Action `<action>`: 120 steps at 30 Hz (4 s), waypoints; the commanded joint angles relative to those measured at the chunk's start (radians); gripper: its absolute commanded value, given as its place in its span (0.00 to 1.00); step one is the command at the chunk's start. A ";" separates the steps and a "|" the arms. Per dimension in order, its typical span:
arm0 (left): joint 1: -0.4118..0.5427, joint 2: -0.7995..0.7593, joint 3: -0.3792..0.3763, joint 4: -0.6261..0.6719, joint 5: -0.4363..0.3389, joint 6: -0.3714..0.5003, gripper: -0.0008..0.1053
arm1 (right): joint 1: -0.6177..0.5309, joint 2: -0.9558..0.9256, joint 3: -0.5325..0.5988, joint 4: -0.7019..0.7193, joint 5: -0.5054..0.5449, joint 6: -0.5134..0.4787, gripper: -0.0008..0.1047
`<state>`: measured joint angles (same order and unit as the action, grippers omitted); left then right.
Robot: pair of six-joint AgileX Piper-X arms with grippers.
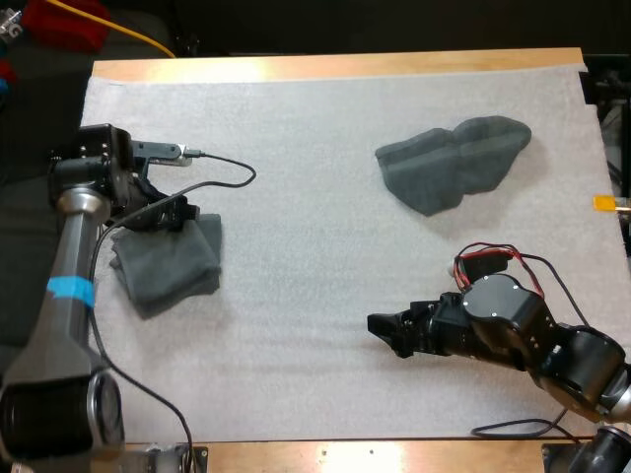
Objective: Pick towel from pile, fold and stack
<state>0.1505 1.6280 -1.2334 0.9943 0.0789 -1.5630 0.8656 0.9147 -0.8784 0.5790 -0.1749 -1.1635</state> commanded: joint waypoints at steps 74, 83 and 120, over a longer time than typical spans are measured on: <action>-0.015 -0.792 0.089 0.248 0.157 -0.027 0.66 | -0.438 -0.004 -0.005 0.215 0.044 -0.306 0.72; -0.091 -0.860 0.089 0.250 0.181 -0.026 0.66 | -0.603 -0.042 -0.005 0.299 0.137 -0.352 0.72; -0.121 -1.366 0.089 0.272 0.187 -0.018 0.66 | -0.827 -0.630 -0.005 0.507 0.223 -0.545 0.72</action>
<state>0.0330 0.2632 -1.1428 1.2708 0.2596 -1.5753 0.0431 0.2931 -0.8784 1.0801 0.0502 -1.6957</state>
